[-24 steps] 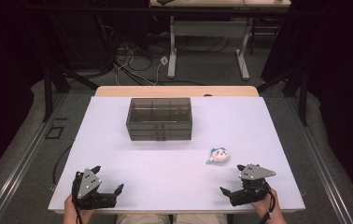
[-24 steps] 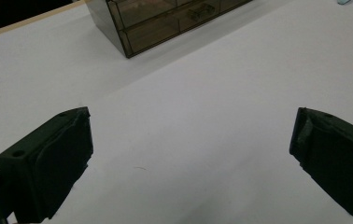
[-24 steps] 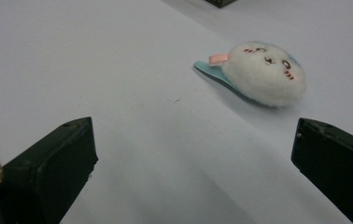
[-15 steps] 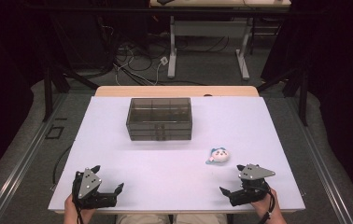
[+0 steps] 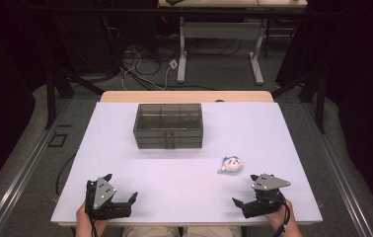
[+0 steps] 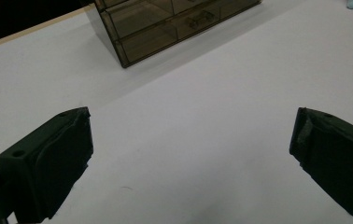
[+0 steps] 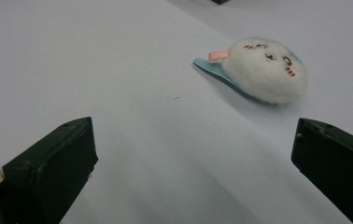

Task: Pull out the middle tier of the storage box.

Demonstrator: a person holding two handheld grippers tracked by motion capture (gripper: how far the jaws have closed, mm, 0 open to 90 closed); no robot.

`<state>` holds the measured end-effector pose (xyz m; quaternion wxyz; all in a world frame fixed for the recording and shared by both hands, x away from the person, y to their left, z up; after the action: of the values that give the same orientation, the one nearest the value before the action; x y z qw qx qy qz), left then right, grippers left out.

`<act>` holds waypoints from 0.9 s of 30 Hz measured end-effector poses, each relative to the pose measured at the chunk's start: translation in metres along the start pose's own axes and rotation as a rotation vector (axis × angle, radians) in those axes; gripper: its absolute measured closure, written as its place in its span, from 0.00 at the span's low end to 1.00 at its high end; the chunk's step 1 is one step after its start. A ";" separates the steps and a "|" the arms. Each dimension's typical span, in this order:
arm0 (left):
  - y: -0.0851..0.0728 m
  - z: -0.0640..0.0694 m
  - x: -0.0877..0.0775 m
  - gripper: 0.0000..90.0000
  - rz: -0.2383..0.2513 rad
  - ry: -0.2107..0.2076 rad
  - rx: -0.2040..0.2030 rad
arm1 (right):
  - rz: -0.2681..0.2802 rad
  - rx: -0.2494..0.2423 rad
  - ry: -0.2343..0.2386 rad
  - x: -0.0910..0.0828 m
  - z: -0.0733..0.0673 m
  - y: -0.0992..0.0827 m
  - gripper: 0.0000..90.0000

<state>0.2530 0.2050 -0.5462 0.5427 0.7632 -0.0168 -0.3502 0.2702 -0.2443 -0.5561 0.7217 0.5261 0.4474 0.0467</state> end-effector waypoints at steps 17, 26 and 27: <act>0.011 0.015 0.017 0.00 0.010 0.005 -0.002 | -0.008 0.006 0.000 0.001 0.000 -0.001 0.00; 0.019 0.020 0.031 0.00 0.000 0.000 -0.007 | -0.011 0.006 0.003 0.001 0.000 -0.001 0.00; 0.019 0.020 0.031 0.00 0.000 0.000 -0.007 | -0.011 0.006 0.003 0.001 0.000 -0.001 0.00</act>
<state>0.2725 0.1685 -0.5498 0.5455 0.7614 -0.0155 -0.3501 0.2700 -0.2442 -0.5575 0.7199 0.5255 0.4515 0.0420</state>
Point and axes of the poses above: each handheld gripper's, and its own axes: x roughly forward along the jaws, y roughly out of its top, z roughly to its right, the point moved 2 cm from there along x, roughly forward along the jaws, and after that the axes turned 1 degree about x, right-handed, at the moved point
